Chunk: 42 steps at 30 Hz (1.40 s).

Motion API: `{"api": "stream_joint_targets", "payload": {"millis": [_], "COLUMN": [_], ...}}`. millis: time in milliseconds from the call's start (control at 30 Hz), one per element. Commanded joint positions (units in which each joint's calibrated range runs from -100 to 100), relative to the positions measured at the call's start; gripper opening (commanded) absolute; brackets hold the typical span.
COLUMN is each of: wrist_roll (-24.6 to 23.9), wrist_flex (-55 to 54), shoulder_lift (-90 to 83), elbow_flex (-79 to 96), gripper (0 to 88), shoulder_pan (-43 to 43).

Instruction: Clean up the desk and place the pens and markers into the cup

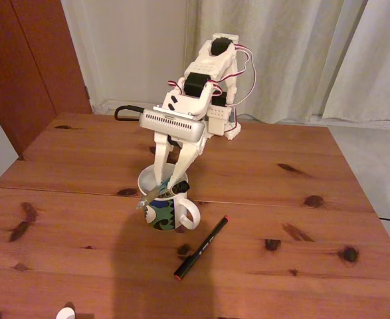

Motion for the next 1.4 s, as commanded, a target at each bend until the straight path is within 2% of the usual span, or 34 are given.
{"api": "stream_joint_targets", "payload": {"millis": [0,500,733,933,1367], "wrist_roll": [-0.17,0.04,-1.11,-2.68,-1.90], "wrist_flex": [-1.13,-1.13,-0.36,-0.96,-1.05], "shoulder_lift": [-0.51,-0.84,-2.09,-6.39,-22.44], "elbow_flex": [0.45,0.81,-7.39,-9.29,-2.61], "gripper": [0.8,0.8,0.8,0.8,0.8], "shoulder_pan": [0.04,-0.20,-0.20,-0.04,-0.28]}}
